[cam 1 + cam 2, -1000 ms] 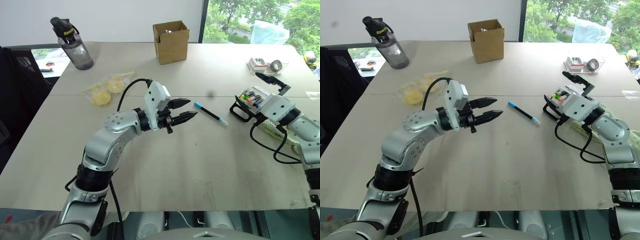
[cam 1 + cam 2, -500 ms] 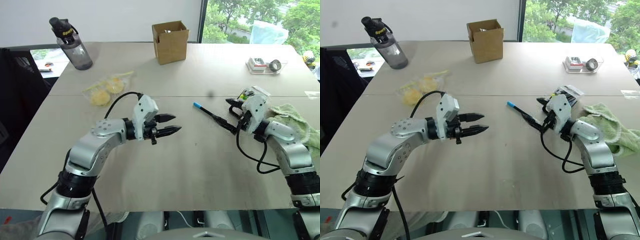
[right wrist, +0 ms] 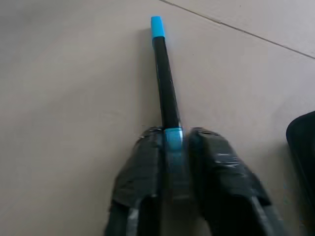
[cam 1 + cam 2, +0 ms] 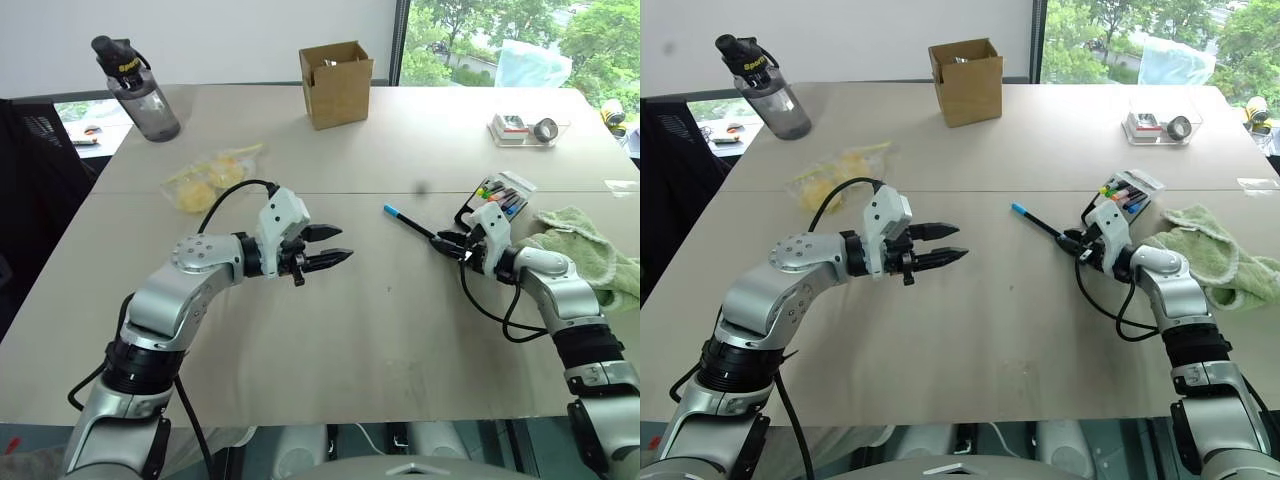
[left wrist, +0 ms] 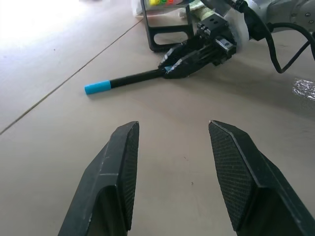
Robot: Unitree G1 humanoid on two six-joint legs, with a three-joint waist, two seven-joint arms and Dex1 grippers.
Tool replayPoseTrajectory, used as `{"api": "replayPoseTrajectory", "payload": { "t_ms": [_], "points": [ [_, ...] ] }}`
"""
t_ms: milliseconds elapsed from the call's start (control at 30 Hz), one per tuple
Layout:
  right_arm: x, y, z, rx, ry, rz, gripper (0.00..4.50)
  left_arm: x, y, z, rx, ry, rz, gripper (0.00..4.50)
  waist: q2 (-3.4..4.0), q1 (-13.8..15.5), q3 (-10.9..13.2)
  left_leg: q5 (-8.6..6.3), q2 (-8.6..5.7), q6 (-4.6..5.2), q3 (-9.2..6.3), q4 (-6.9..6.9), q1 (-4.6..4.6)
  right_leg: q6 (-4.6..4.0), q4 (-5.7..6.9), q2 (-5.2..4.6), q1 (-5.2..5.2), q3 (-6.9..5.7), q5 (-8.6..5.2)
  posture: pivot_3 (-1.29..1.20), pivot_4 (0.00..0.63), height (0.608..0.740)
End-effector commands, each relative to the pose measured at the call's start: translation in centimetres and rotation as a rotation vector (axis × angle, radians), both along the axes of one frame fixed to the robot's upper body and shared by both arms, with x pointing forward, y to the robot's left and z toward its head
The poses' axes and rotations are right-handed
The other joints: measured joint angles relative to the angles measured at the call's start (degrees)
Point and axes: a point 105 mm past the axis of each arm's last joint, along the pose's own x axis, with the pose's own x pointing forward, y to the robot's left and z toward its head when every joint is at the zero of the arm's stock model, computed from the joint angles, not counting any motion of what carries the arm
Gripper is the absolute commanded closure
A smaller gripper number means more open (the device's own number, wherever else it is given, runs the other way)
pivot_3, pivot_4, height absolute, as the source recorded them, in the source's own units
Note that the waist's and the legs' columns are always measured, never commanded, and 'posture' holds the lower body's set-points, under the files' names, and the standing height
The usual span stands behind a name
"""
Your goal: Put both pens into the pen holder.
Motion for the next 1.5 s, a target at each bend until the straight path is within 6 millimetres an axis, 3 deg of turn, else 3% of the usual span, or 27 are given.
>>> {"api": "replayPoseTrajectory", "payload": {
  "t_ms": [33,200,333,433,567,700,800,1033,1233,1300,1433,1500],
  "points": [
    [-0.7,0.0,1.7,0.034,-0.056,0.021,4.46,0.4,-0.2,1.0,-0.011,-0.052,-0.010,2.23,0.00,0.0,0.0,0.00,0.00,0.00,-0.01,-0.01,0.00,0.00,0.01,0.00,0.00,0.00,0.00,0.00,0.150,0.736],
    [-3.9,0.3,3.6,0.165,-0.062,0.093,4.46,1.1,-0.9,1.3,-0.034,-0.074,-0.014,2.23,0.01,0.1,0.0,0.00,-0.03,0.00,-0.01,0.01,-0.03,0.01,0.00,0.01,0.00,-0.03,0.01,0.00,0.150,0.736],
    [-6.0,-0.3,5.8,0.393,-0.061,0.022,4.46,1.7,-1.3,1.4,-0.064,-0.085,-0.007,2.23,0.01,0.5,0.0,0.00,-0.02,0.00,-0.06,0.01,-0.05,0.01,-0.01,-0.01,0.01,-0.07,0.00,0.00,0.150,0.736],
    [-7.6,0.0,6.7,0.463,-0.038,0.026,4.46,2.1,-1.9,1.6,-0.107,-0.086,0.001,2.23,0.01,0.4,0.0,0.00,-0.02,0.00,-0.05,0.01,-0.03,0.01,0.02,-0.05,0.01,-0.05,0.01,0.00,0.150,0.736],
    [-9.3,1.5,7.2,0.484,-0.022,0.068,4.46,2.6,-3.0,3.2,-0.318,-0.026,0.011,2.23,0.00,0.4,0.0,-0.02,-0.03,0.03,-0.06,0.02,-0.02,0.01,0.02,-0.04,0.02,-0.06,0.01,0.00,0.150,0.736],
    [-10.2,3.4,7.9,0.542,-0.015,0.124,4.46,2.7,-3.6,5.6,-0.613,0.092,0.007,2.23,-0.01,0.3,0.0,-0.10,-0.03,0.17,-0.07,0.07,-0.03,0.02,0.04,-0.04,0.02,-0.05,0.01,0.00,0.150,0.736],
    [-11.1,4.5,8.4,0.587,0.003,0.188,4.46,2.7,-3.4,5.9,-0.718,0.176,0.016,2.23,-0.01,0.1,0.0,-0.11,-0.02,0.20,-0.09,0.06,-0.03,0.03,0.04,-0.02,0.02,-0.05,0.01,0.00,0.150,0.736],
    [-12.1,5.6,8.9,0.624,0.029,0.267,4.46,1.7,-3.4,5.1,-0.697,0.265,-0.018,2.23,-0.01,0.0,0.0,0.00,-0.07,0.01,-0.09,0.06,-0.04,0.03,0.03,0.15,0.02,-0.06,0.01,0.00,0.150,0.736],
    [-12.6,6.2,8.7,0.597,0.047,0.316,4.46,0.6,-4.1,5.8,-0.747,0.313,-0.112,2.23,-0.02,0.1,0.0,0.00,-0.09,0.01,-0.09,0.07,-0.03,0.03,0.02,0.14,0.03,-0.06,0.01,0.00,0.150,0.736],
    [-12.6,6.4,8.7,0.594,0.053,0.323,4.46,0.1,-4.2,5.9,-0.746,0.319,-0.143,2.78,-0.02,0.0,0.0,0.00,-0.08,0.01,-0.09,0.06,-0.03,0.03,0.02,0.16,0.03,-0.06,0.01,0.00,0.150,0.736],
    [-12.8,6.7,8.7,0.591,0.066,0.338,2.47,-0.1,-4.1,5.9,-0.739,0.326,-0.162,4.47,-0.02,0.0,0.0,0.00,-0.08,0.01,-0.09,0.06,-0.03,0.03,0.02,0.18,0.03,-0.06,0.01,0.00,0.150,0.736],
    [-12.7,6.7,8.6,0.589,0.069,0.337,1.68,-0.2,-4.1,5.8,-0.734,0.327,-0.164,4.50,-0.02,0.0,0.0,0.00,-0.08,0.01,-0.09,0.06,-0.03,0.03,0.02,0.18,0.03,-0.06,0.01,0.00,0.150,0.736]
  ]
}}
